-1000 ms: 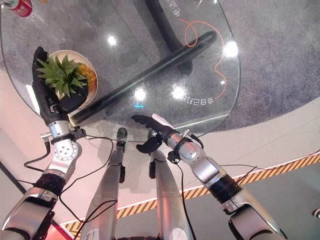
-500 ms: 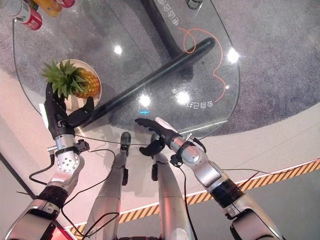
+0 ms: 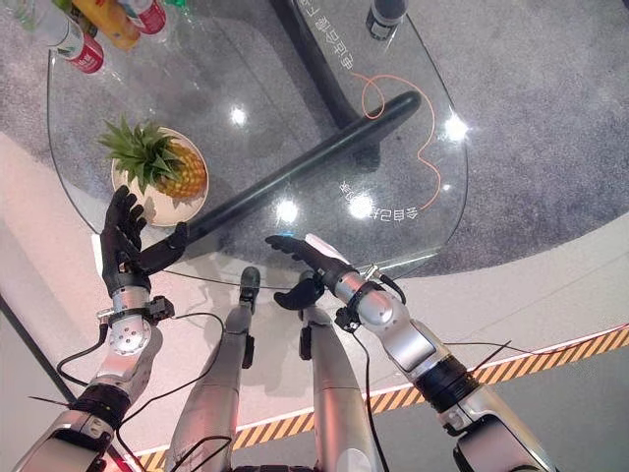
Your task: Pick up the fruit to the plate
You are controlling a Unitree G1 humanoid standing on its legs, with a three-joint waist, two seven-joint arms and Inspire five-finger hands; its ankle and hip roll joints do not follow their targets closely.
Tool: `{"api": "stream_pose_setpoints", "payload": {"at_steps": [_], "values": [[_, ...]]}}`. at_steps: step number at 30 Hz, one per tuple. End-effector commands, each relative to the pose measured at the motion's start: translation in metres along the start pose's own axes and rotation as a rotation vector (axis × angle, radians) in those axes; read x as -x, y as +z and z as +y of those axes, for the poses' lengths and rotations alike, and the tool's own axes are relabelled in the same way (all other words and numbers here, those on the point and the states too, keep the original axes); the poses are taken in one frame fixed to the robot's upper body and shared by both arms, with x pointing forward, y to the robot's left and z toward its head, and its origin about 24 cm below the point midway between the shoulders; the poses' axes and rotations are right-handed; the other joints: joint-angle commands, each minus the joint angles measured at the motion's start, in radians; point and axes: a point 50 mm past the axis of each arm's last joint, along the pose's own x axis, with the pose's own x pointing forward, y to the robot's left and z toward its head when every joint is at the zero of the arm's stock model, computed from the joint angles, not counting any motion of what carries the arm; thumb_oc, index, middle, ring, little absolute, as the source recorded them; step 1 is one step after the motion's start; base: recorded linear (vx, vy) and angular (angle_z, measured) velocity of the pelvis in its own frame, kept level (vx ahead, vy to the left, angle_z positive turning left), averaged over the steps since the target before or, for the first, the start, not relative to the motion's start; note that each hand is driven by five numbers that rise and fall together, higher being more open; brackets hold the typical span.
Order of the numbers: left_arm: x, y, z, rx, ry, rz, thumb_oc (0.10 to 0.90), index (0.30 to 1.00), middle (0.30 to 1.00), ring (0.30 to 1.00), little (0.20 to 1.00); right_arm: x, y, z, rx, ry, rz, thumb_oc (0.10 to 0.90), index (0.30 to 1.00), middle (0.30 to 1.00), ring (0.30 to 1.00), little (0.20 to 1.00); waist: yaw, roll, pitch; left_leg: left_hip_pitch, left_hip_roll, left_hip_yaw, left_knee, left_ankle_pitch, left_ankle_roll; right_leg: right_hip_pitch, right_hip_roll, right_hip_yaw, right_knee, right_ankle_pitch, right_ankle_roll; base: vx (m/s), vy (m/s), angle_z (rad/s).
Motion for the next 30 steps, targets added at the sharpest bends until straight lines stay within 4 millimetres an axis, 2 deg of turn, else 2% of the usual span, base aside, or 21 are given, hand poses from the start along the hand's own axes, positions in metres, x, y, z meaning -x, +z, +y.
{"api": "stream_pose_setpoints", "payload": {"at_steps": [1, 4, 7, 8, 13, 14, 19, 22, 25, 30], "values": [[0.002, -0.001, 0.005, 0.087, 0.028, 0.018, 0.800, 0.900, 0.900, 0.900, 0.900, 0.013, 0.025, 0.003, -0.049, 0.025, -0.175, 0.800, 0.900, 0.900, 0.900, 0.900, -0.031, 0.035, -0.023, 0.032, -0.063, -0.058, 0.042, -0.049, 0.046, 0.124, -0.012, -0.087, -0.118, 0.038, 0.043, 0.00, 0.000, 0.00], [0.008, -0.016, 0.009, 0.085, 0.033, 0.102, 0.800, 0.900, 0.900, 0.900, 0.900, 0.011, 0.017, 0.007, -0.144, 0.059, -0.153, 0.800, 0.900, 0.900, 0.900, 0.900, -0.026, 0.035, -0.023, 0.073, -0.062, -0.059, 0.024, -0.052, 0.051, 0.161, -0.015, -0.087, -0.132, 0.039, 0.045, 0.00, 0.000, 0.00], [0.024, -0.039, 0.015, 0.070, 0.016, 0.224, 0.800, 0.900, 0.900, 0.900, 0.900, 0.012, -0.008, 0.014, -0.224, 0.069, -0.074, 0.800, 0.900, 0.900, 0.900, 0.900, -0.022, 0.040, -0.023, 0.145, -0.061, -0.054, 0.003, -0.060, 0.054, 0.230, -0.022, -0.081, -0.155, 0.039, 0.049, 0.00, 0.000, 0.00], [0.024, -0.039, 0.015, 0.070, 0.016, 0.224, 0.800, 0.900, 0.900, 0.900, 0.900, 0.012, -0.008, 0.014, -0.224, 0.069, -0.074, 0.800, 0.900, 0.900, 0.900, 0.900, -0.022, 0.040, -0.023, 0.145, -0.061, -0.054, 0.003, -0.060, 0.054, 0.230, -0.022, -0.081, -0.155, 0.039, 0.049, 0.00, 0.000, 0.00], [0.058, -0.070, 0.023, 0.050, -0.002, 0.394, 0.800, 0.900, 0.900, 0.900, 0.900, 0.023, -0.048, 0.025, -0.333, 0.058, 0.045, 0.800, 0.900, 0.900, 0.900, 0.900, -0.017, 0.046, -0.023, 0.301, -0.060, -0.046, -0.060, -0.070, 0.052, 0.386, -0.037, -0.071, -0.226, 0.051, 0.056, 0.01, -0.003, 0.00], [0.069, -0.079, 0.027, 0.033, 0.005, 0.445, 0.800, 0.900, 0.900, 0.900, 0.900, 0.028, -0.059, 0.030, -0.376, 0.045, 0.079, 0.800, 0.900, 0.900, 0.900, 0.900, -0.012, 0.045, -0.026, 0.357, -0.062, -0.046, -0.081, -0.074, 0.051, 0.446, -0.042, -0.070, -0.253, 0.055, 0.059, 0.06, -0.022, 0.01], [0.104, -0.100, 0.045, -0.031, 0.042, 0.561, 0.800, 0.900, 0.900, 0.900, 0.900, 0.045, -0.088, 0.054, -0.608, 0.022, 0.153, 0.800, 0.900, 0.900, 0.900, 0.900, -0.003, 0.041, -0.116, 0.464, -0.067, -0.048, -0.147, -0.082, 0.049, 0.562, -0.052, -0.063, -0.330, 0.064, 0.070, 0.11, -0.018, 0.05], [0.123, -0.111, 0.053, -0.060, 0.058, 0.641, 0.800, 0.900, 0.900, 0.900, 0.900, 0.056, -0.107, 0.078, -0.625, 0.003, 0.266, 0.800, 0.900, 0.900, 0.900, 0.900, -0.003, 0.037, -0.168, 0.514, -0.065, -0.042, -0.172, -0.087, 0.048, 0.615, -0.058, -0.060, -0.362, 0.071, 0.074, 0.10, -0.003, 0.09], [0.142, -0.120, 0.059, -0.082, 0.061, 0.716, 0.800, 0.900, 0.900, 0.900, 0.900, 0.070, -0.126, 0.104, -0.766, 0.000, 0.380, 0.800, 0.900, 0.900, 0.900, 0.900, -0.006, 0.033, -0.224, 0.557, -0.062, -0.034, -0.190, -0.091, 0.049, 0.660, -0.064, -0.056, -0.389, 0.078, 0.078, 0.12, 0.014, 0.03], [0.165, -0.132, 0.064, -0.128, 0.040, 0.818, 0.800, 0.900, 0.900, 0.900, 0.900, 0.094, -0.155, 0.140, -0.850, 0.004, 0.569, 0.800, 0.900, 0.900, 0.900, 0.900, -0.010, 0.029, -0.299, 0.616, -0.057, -0.014, -0.207, -0.103, 0.054, 0.720, -0.071, -0.054, -0.422, 0.086, 0.083, 0.11, 0.011, 0.01]]}}
